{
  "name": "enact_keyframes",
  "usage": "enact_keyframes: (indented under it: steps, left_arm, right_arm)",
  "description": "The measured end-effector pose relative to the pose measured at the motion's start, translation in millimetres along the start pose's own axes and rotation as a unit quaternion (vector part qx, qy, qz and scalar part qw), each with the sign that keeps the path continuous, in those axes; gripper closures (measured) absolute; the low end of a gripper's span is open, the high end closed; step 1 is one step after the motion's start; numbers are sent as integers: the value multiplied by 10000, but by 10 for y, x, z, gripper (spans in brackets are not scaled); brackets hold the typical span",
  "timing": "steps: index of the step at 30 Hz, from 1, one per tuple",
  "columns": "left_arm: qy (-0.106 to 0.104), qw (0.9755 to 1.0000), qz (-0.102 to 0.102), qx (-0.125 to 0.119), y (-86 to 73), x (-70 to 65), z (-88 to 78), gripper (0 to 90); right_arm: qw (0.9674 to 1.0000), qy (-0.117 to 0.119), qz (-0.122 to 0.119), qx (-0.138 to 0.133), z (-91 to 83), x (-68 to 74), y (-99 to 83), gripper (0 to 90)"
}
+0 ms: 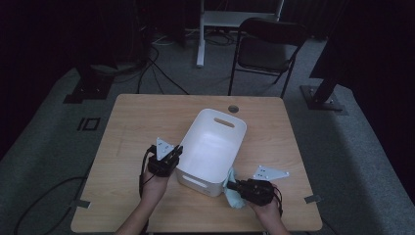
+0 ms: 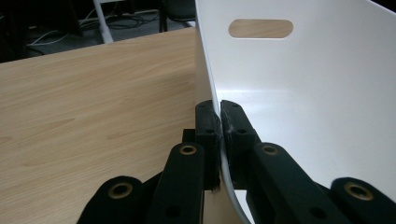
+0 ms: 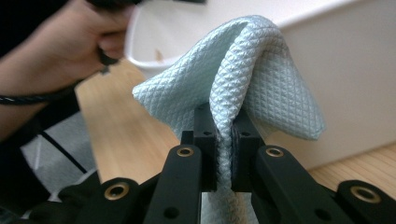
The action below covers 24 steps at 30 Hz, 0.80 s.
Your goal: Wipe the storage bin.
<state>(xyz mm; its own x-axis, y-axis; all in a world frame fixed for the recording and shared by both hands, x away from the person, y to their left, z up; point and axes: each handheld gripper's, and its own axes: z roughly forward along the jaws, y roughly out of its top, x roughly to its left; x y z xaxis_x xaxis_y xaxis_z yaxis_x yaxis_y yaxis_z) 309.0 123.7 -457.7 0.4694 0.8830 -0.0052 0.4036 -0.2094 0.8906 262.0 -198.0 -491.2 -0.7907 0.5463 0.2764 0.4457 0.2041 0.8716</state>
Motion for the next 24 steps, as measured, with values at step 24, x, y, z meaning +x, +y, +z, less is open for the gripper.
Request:
enact_keyframes:
  steps: [24]
  left_arm:
    - [-29,10000,-2,27,8,0,13,856]
  right_arm:
    - [9960,-558,603,350,241,-654,-39,840]
